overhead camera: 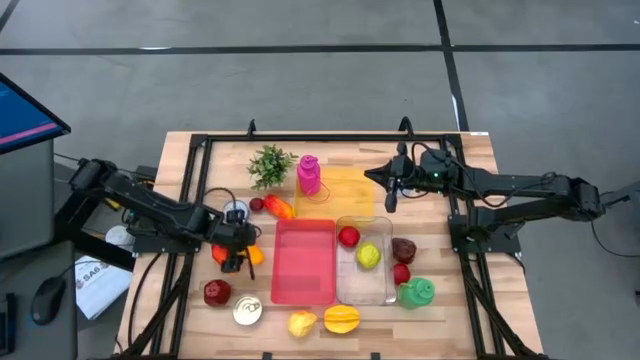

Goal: Pick & Place Food Item
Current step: Put the middle mango on the center into the transparent bin

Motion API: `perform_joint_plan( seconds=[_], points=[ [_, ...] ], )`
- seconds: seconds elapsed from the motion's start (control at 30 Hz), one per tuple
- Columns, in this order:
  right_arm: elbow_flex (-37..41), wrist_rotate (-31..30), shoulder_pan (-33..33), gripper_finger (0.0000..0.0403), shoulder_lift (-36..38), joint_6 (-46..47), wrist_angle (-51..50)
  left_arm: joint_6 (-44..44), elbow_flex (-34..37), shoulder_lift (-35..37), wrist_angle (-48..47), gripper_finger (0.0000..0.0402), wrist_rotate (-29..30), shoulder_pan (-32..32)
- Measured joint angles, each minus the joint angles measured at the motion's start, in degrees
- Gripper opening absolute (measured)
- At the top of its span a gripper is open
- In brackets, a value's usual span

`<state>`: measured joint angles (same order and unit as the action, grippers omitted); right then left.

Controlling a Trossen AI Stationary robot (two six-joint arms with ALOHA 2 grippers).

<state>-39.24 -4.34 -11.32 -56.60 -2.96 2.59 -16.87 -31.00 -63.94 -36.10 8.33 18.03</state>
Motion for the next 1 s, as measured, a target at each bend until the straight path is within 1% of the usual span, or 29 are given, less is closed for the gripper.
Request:
perform_joint_plan(
  seconds=[0.17, 0.37, 0.67, 0.8, 1.0],
  points=[
    [0.00, 0.00, 0.12, 0.0016, 0.00, 0.00, -0.19, 0.13, -0.31, -4.91, 1.93, 0.0319, -1.03, 0.02],
    [0.00, 0.00, 0.12, 0.0016, -0.02, 0.00, -0.58, 0.14, -0.11, -8.02, 5.24, 0.0319, -0.76, 0.04],
    [0.04, 0.00, 0.12, 0.0015, -0.02, -0.02, -1.09, 0.15, 0.04, -12.35, 4.19, 0.0315, -1.29, -0.05],
    [0.04, 0.00, 0.12, 0.0015, -0.02, -0.02, -1.29, 0.07, -0.07, -12.72, 4.32, 0.0288, -2.28, -0.05],
    [0.04, 0.00, 0.12, 0.0015, -0.02, -0.02, -1.29, 0.10, 0.04, -11.51, 3.88, 0.0223, -2.29, -0.05]
  ],
)
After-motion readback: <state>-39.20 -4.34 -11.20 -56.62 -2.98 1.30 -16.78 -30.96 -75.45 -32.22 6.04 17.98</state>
